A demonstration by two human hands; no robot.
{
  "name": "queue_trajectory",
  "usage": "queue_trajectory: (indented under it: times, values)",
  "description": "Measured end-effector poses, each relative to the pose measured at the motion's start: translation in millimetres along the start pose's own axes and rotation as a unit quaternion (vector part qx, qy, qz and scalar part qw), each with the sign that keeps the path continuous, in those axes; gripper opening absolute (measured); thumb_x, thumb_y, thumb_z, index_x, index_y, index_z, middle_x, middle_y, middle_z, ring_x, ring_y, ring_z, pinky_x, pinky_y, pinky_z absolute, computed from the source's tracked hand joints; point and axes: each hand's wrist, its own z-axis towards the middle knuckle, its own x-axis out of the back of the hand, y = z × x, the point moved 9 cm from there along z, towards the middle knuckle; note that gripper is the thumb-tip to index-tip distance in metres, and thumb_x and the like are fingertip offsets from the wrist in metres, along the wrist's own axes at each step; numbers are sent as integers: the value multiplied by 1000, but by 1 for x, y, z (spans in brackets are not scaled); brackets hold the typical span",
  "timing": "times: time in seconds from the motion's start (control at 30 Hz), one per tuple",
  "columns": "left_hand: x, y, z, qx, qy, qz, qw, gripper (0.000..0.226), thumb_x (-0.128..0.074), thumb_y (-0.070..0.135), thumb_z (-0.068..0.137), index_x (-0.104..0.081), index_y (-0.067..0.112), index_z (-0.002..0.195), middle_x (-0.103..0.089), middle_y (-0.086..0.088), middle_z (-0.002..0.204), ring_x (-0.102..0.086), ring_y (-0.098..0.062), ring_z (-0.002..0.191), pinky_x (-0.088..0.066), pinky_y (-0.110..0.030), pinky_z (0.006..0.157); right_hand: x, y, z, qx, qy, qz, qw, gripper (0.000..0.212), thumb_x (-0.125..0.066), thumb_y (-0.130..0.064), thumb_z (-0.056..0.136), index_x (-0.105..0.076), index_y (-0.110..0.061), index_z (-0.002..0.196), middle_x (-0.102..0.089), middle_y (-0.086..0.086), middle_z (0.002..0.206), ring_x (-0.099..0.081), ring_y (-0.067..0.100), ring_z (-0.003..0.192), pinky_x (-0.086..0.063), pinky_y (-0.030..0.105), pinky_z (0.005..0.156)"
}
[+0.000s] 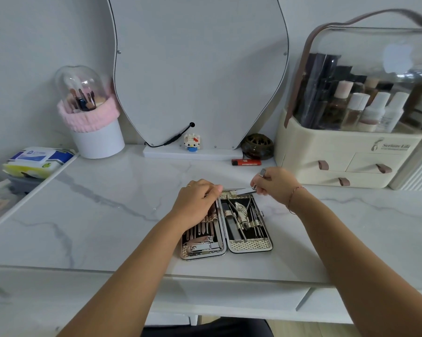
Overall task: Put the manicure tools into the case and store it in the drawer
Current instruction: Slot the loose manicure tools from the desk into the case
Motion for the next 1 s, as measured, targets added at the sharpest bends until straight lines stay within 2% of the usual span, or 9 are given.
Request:
queue_trajectory:
  times: [0.1, 0.23, 0.3, 0.43, 0.5, 0.67, 0.8, 0.93, 1.0]
  values:
    - [0, 0, 0, 3, 0, -3, 1000, 52, -29, 52, 96, -64, 19, 117, -57, 6, 123, -42, -15, 120, -35, -38, 101, -7, -2, 1, -3, -11, 32, 999, 21, -52, -13, 90, -70, -5, 81, -62, 0, 64, -53, 11, 58, -46, 25, 64]
    - [0, -1, 1, 5, 0, 0, 1000, 54, -28, 52, 96, -63, 18, 118, -57, 5, 124, -42, -16, 120, -35, -38, 101, -16, -4, 1, -14, 0, 51, 999, 21, -51, -12, 89, -69, -6, 82, -63, 0, 65, -54, 17, 64, -51, 35, 70]
    - [0, 0, 1, 5, 1, 0, 1000, 54, -28, 52, 96, -64, 17, 117, -58, 5, 123, -43, -15, 120, -34, -37, 100, -21, -6, -1, -11, -1, 47, 999, 21, -49, -13, 90, -68, -8, 82, -62, -2, 66, -54, 20, 65, -50, 34, 67]
    - [0, -1, 1, 3, 1, 0, 1000, 54, -28, 52, 96, -64, 16, 115, -58, 5, 123, -43, -15, 119, -35, -37, 100, -15, -8, -4, 6, 1, 43, 999, 30, -46, -25, 95, -64, -18, 73, -65, 3, 73, -56, 22, 68, -48, 30, 67]
    - [0, -1, 0, 4, 3, 0, 1000, 55, -29, 52, 96, -65, 16, 114, -58, 5, 123, -43, -15, 119, -35, -38, 101, -5, -7, -5, 14, 39, 47, 998, 30, -45, -24, 95, -69, -15, 79, -60, -2, 66, -51, 15, 61, -43, 25, 59]
    - [0, -2, 0, 5, 3, -2, 1000, 54, -29, 52, 96, -65, 16, 114, -58, 5, 123, -43, -15, 120, -36, -39, 101, -6, -4, -3, -5, 72, 87, 994, 27, -48, -11, 90, -72, -7, 79, -63, -2, 61, -52, 10, 57, -51, 33, 69]
    - [1, -1, 0, 3, 6, -3, 1000, 53, -29, 51, 96, -64, 16, 115, -59, 5, 123, -44, -14, 119, -36, -34, 98, -6, 7, -4, -56, 93, 126, 986, 21, -52, -12, 87, -72, -4, 85, -64, 5, 61, -50, 10, 51, -50, 33, 64]
    - [0, 0, 0, -1, -1, -2, 1000, 52, -29, 53, 95, -64, 22, 117, -58, 8, 122, -43, -14, 119, -35, -34, 98, -2, 1, -5, -36, 106, 92, 989, 21, -54, -10, 84, -71, 4, 83, -60, 2, 57, -42, 12, 49, -39, 23, 50]
    - [-1, 1, -1, -4, -4, -2, 1000, 50, -29, 52, 95, -64, 24, 118, -58, 8, 121, -42, -14, 120, -35, -35, 99, -2, -1, -4, -29, 103, 98, 989, 21, -54, -10, 85, -72, 0, 82, -60, 1, 58, -45, 14, 53, -44, 28, 56]
